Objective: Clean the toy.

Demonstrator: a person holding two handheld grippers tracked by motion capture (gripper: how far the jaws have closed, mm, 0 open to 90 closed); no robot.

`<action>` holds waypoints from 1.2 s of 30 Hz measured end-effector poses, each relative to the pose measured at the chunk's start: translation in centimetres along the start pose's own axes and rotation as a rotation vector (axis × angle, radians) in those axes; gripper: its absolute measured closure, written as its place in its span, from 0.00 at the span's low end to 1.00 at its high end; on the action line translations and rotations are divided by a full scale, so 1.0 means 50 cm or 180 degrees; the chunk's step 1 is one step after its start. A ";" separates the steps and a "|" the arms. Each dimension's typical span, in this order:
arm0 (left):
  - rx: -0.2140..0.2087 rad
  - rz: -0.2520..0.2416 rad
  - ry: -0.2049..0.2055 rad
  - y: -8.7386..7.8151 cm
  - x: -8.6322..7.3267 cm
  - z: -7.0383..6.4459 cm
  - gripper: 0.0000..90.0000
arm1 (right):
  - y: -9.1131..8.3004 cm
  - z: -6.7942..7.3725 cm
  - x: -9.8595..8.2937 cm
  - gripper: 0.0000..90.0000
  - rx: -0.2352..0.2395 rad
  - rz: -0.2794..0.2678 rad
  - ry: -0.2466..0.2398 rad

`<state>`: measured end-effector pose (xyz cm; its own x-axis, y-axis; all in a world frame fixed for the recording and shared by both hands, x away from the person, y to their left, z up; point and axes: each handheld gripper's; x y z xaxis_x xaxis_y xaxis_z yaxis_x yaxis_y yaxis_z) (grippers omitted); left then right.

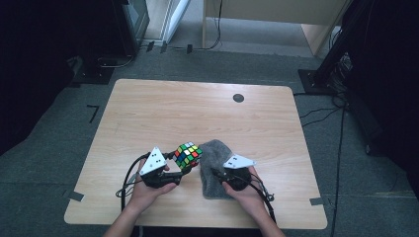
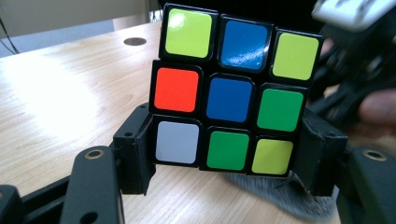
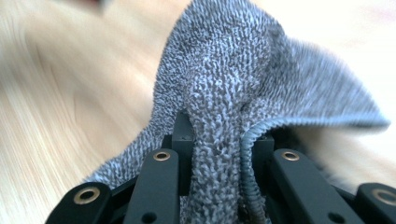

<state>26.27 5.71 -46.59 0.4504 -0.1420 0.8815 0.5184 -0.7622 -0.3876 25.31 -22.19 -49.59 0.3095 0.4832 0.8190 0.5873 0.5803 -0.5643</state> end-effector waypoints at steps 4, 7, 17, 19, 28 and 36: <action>-0.0018 0.0097 0.0038 0.011 -0.005 -0.006 0.37 | -0.047 -0.005 0.020 0.81 -0.0166 -0.0347 0.0135; -0.0082 0.0180 0.0076 0.024 -0.011 -0.021 0.38 | -0.079 -0.001 0.033 0.80 -0.0135 -0.0642 0.0243; -0.0243 0.0330 0.0281 0.043 -0.021 -0.055 0.38 | -0.113 0.035 0.068 0.78 0.0248 -0.1078 0.0209; -0.0288 0.0350 0.0292 0.046 -0.022 -0.061 0.38 | -0.114 0.035 0.071 0.78 0.0291 -0.1071 0.0188; -0.0475 0.0126 0.0217 0.022 -0.005 -0.062 0.38 | -0.093 0.003 0.045 0.80 0.0239 -0.0822 0.0462; -0.0404 0.0255 0.0348 0.035 -0.015 -0.073 0.38 | -0.111 0.022 0.066 0.79 0.0350 -0.0981 0.0307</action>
Point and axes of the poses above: each handheld gripper's, and its own axes: y roughly forward along the jaws, x roughly out of its top, z roughly to its left, and after that the axes turned 14 degrees about -y, right-handed
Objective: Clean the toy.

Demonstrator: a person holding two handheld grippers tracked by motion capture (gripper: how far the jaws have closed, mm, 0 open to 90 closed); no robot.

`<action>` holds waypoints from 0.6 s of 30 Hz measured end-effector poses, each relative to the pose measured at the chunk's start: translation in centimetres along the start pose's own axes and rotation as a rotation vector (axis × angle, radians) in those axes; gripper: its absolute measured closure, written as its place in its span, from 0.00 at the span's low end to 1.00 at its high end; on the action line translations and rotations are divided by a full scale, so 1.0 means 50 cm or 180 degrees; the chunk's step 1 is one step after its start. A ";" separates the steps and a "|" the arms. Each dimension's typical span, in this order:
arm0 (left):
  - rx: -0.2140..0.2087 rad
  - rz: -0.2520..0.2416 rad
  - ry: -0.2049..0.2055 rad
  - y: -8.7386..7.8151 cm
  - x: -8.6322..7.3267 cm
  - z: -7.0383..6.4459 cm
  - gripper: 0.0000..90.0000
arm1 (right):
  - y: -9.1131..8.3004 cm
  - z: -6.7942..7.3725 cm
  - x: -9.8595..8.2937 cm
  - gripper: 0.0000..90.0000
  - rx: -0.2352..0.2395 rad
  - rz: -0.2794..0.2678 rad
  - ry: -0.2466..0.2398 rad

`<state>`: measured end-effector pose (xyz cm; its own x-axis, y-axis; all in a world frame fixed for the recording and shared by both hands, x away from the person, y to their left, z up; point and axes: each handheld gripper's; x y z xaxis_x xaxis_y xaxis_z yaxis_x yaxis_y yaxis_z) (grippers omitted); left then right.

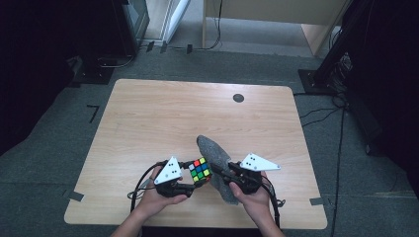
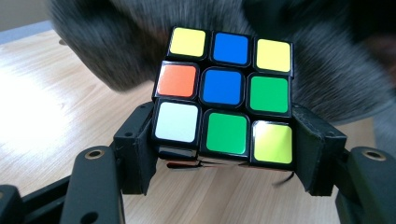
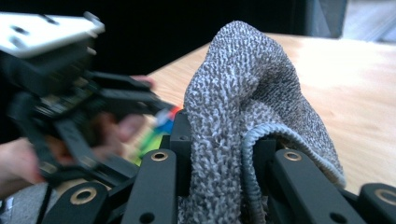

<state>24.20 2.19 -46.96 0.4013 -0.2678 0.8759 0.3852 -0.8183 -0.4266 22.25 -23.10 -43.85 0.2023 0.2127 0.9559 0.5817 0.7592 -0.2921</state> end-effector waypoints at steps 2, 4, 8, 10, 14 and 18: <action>0.0021 0.0018 0.0036 0.001 0.000 -0.003 0.38 | 0.000 0.013 0.010 0.79 0.0016 -0.0003 -0.0074; 0.0055 0.0032 0.0058 0.001 0.001 -0.005 0.38 | 0.002 0.023 0.015 0.79 -0.0014 0.0016 -0.0128; 0.0206 0.0097 0.0177 0.003 0.002 -0.010 0.38 | 0.004 0.036 0.020 0.78 -0.0010 0.0071 -0.0293; 0.0292 0.0126 0.0203 0.006 0.004 -0.013 0.38 | 0.003 0.044 0.025 0.78 0.0012 0.0068 -0.0368; 0.0456 0.0189 0.0268 0.010 0.006 -0.021 0.38 | 0.011 0.058 0.030 0.78 0.0110 0.0129 -0.0423; 0.0592 0.0287 0.0437 0.017 0.005 -0.035 0.38 | 0.032 0.070 0.020 0.77 0.0135 0.0374 -0.0497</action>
Point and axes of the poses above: each handheld gripper's, and its own axes: y roughly forward along the jaws, x roughly out of its top, z roughly to its left, and after that the axes turned 14 degrees about -y, right-handed
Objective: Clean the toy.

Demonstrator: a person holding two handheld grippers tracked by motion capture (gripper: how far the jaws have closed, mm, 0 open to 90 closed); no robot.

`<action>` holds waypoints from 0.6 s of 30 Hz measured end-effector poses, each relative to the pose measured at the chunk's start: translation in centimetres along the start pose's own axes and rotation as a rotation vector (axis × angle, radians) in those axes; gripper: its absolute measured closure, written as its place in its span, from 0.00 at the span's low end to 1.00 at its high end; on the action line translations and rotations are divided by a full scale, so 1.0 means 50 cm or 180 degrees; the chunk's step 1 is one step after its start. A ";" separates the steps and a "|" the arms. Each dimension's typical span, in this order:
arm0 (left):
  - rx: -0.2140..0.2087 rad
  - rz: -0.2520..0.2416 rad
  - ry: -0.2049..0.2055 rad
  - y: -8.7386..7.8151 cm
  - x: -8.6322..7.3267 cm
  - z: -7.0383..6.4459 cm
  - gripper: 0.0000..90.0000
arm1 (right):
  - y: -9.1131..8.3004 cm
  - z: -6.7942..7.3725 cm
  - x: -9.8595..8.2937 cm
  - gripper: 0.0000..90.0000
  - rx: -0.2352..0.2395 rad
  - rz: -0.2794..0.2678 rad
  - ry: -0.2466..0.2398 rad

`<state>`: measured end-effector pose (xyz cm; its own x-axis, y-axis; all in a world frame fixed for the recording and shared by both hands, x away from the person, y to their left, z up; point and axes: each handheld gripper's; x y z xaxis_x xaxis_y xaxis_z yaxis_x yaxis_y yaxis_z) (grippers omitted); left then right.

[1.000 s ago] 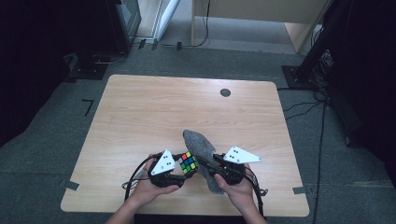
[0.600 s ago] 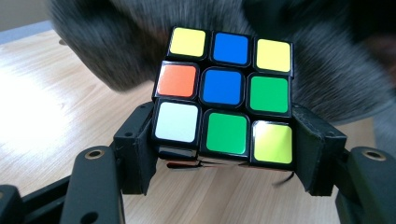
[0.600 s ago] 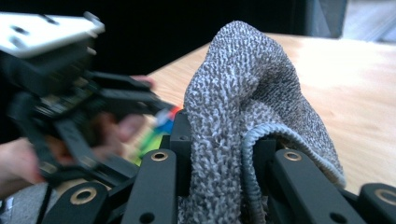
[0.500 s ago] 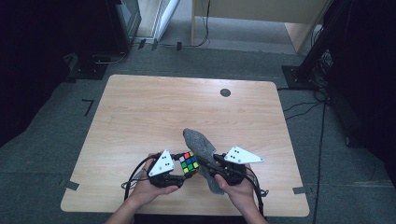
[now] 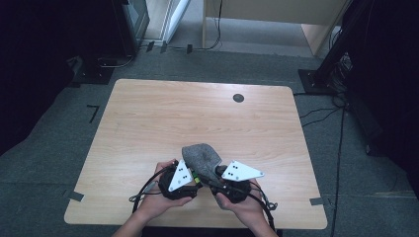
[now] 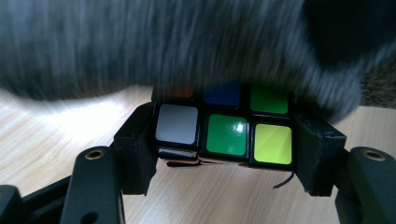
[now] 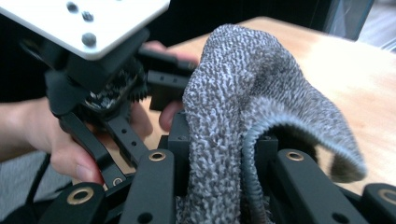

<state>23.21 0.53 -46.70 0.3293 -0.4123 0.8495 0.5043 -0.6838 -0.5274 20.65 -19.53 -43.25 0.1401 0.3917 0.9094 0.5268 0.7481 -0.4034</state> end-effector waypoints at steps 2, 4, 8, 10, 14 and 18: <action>0.0023 0.0001 0.0031 0.001 0.000 -0.003 0.38 | 0.006 0.002 -0.001 0.77 -0.0029 0.0059 -0.0059; 0.0015 -0.0025 0.0002 -0.001 0.001 -0.001 0.38 | 0.004 -0.003 -0.001 0.77 -0.0059 0.0046 -0.0026; 0.0037 -0.0048 -0.0015 -0.005 0.003 0.001 0.38 | -0.010 -0.018 -0.002 0.77 -0.0243 0.0003 0.0062; 0.0032 -0.0062 -0.0032 -0.007 0.005 0.002 0.38 | -0.015 -0.021 -0.003 0.77 -0.0330 0.0010 0.0066; 0.0021 -0.0064 -0.0026 -0.008 0.007 -0.001 0.38 | -0.013 -0.005 0.003 0.77 -0.0213 -0.0047 -0.0059; 0.0030 -0.0091 -0.0008 -0.011 0.007 -0.002 0.38 | 0.002 0.021 0.010 0.77 -0.0142 0.0050 -0.0378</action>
Point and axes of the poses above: each handheld gripper's, and its own axes: y roughly forward along the jaws, x roughly out of its top, z roughly to its left, and after that the axes turned 14 degrees about -y, right-handed
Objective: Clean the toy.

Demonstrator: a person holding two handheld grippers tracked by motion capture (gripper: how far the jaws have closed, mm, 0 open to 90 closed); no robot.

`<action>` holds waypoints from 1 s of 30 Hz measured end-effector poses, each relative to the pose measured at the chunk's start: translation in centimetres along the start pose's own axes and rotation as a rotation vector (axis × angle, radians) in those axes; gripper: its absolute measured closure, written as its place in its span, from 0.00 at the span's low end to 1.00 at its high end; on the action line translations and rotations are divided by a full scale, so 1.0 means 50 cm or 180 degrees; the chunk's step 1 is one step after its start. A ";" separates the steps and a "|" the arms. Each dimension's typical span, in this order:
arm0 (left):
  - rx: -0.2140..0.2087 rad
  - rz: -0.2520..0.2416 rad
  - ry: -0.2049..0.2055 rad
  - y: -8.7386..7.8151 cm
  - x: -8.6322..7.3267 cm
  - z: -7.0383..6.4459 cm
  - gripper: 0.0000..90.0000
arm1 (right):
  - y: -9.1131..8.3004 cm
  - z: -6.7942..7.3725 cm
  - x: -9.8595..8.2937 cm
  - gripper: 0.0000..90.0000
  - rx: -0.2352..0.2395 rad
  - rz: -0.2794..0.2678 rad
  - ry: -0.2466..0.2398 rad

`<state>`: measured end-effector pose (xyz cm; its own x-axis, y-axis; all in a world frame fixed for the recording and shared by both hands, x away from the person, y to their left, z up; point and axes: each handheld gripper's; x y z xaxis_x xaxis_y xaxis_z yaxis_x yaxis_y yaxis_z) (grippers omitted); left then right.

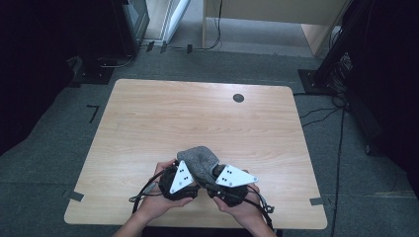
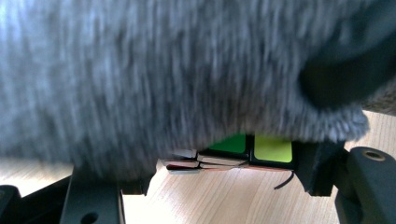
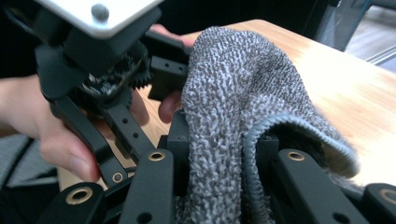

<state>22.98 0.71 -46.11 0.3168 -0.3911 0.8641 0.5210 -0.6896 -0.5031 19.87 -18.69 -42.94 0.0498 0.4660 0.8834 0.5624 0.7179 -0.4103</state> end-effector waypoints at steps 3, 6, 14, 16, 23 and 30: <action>-0.0034 -0.0051 -0.0035 -0.005 0.001 0.006 0.38 | -0.009 -0.018 -0.004 0.77 -0.0039 -0.0076 0.0171; -0.0137 -0.0145 -0.0121 -0.011 0.001 0.015 0.38 | -0.028 -0.048 -0.016 0.78 -0.0216 -0.0150 0.0396; -0.0338 -0.0463 -0.0207 -0.034 0.004 0.025 0.38 | -0.039 -0.093 -0.061 0.77 0.0099 -0.0508 0.0933; -0.0356 -0.0523 -0.0216 -0.039 0.004 0.027 0.38 | -0.039 -0.099 -0.068 0.77 0.0130 -0.0548 0.1033; -0.0503 -0.0743 -0.0370 -0.056 0.007 0.043 0.38 | -0.034 -0.111 -0.086 0.78 0.0012 -0.0395 0.1129; -0.0690 -0.0755 -0.0469 -0.059 0.005 0.055 0.38 | -0.027 -0.106 -0.088 0.78 0.0067 -0.0362 0.1131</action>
<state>23.71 4.34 -44.47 0.3262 -0.1233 0.9372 0.4185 -0.8702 -0.2601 23.30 -24.45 -45.07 0.2733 0.1768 0.9455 0.5639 0.7669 -0.3064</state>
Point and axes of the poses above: each handheld gripper's, and its own axes: y roughly forward along the jaws, x roughly out of its top, z roughly to its left, and after that the axes turned 14 degrees about -y, right-handed
